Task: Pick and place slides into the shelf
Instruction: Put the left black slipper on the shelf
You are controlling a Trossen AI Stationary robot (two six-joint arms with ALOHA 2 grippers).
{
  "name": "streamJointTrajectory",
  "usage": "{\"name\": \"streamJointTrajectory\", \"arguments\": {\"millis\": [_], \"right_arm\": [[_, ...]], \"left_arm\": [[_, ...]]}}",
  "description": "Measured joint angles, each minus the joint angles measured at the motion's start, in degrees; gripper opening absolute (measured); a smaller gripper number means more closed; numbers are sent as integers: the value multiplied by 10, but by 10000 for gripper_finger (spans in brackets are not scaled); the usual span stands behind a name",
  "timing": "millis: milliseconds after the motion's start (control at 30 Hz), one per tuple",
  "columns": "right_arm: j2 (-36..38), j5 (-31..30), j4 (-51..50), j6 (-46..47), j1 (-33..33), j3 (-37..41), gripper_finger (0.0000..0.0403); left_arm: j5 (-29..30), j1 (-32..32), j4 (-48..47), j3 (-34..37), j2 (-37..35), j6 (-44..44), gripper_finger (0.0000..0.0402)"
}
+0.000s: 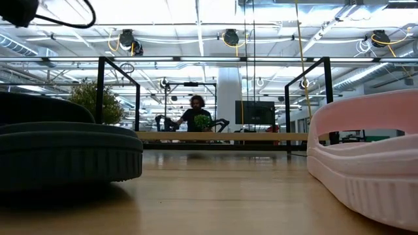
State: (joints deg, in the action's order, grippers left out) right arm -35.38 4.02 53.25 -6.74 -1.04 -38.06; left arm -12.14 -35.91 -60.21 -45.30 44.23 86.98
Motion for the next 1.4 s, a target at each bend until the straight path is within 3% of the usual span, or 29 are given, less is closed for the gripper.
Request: {"name": "streamJointTrajectory", "arguments": {"millis": [333,567,867,1400], "right_arm": [[0,-29,-4,-16,0,0,128],[0,-45,-12,-31,0,0,128],[0,-45,-13,-30,0,0,128],[0,-44,-15,-30,0,0,128]], "left_arm": [[69,-131,69,0,109,112,177],[107,-184,116,0,180,197,177],[114,-201,117,0,240,263,177],[120,-199,10,-1,244,322,177]]}}
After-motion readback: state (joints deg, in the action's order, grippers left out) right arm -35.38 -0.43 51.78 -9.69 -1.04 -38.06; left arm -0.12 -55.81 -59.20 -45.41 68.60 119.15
